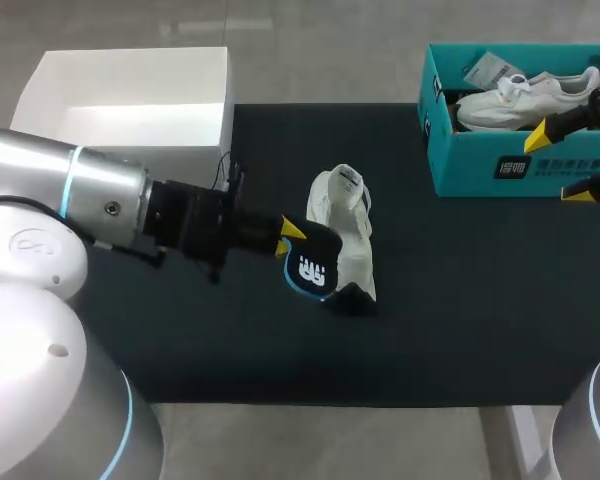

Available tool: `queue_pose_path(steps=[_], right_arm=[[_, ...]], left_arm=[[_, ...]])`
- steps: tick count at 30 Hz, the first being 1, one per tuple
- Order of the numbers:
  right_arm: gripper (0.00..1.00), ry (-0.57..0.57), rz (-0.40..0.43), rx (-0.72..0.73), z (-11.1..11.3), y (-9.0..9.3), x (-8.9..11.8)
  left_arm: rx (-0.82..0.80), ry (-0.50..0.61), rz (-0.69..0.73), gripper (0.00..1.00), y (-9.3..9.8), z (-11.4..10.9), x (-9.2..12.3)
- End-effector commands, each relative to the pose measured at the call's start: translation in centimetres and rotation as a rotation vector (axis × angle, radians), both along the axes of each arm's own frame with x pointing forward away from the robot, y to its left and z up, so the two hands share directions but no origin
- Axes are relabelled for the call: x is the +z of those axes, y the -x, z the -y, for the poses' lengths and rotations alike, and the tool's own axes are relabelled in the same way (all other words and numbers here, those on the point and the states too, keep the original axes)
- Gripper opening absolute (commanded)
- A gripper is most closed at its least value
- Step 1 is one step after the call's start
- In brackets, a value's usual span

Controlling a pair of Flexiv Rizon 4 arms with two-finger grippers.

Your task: Take the shoe out of the shoebox, open the shoe tongue, remove and reinsert the insole, then place the shoe into the shoebox

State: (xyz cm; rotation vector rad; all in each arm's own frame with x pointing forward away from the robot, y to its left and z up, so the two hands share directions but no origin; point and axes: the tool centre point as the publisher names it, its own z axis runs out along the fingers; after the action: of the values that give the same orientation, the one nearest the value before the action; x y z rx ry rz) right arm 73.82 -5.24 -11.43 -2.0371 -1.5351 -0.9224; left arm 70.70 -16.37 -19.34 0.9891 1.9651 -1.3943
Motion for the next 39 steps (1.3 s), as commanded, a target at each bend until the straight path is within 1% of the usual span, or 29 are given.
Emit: queue_pose_path(steps=[1,38,39], right_arm=[[1.0,0.002,-0.003,0.0,-0.09,-0.13,0.0],[1.0,0.002,-0.003,0.0,-0.09,-0.13,0.0],[1.0,0.002,-0.003,0.0,-0.09,-0.13,0.0]], left_arm=[[0.022,0.016,0.003,0.0,0.66,0.99,-0.36],[0.022,0.016,0.003,0.0,0.66,0.99,-0.36],[0.025,0.013,0.001,0.0,0.58,1.23,-1.03]])
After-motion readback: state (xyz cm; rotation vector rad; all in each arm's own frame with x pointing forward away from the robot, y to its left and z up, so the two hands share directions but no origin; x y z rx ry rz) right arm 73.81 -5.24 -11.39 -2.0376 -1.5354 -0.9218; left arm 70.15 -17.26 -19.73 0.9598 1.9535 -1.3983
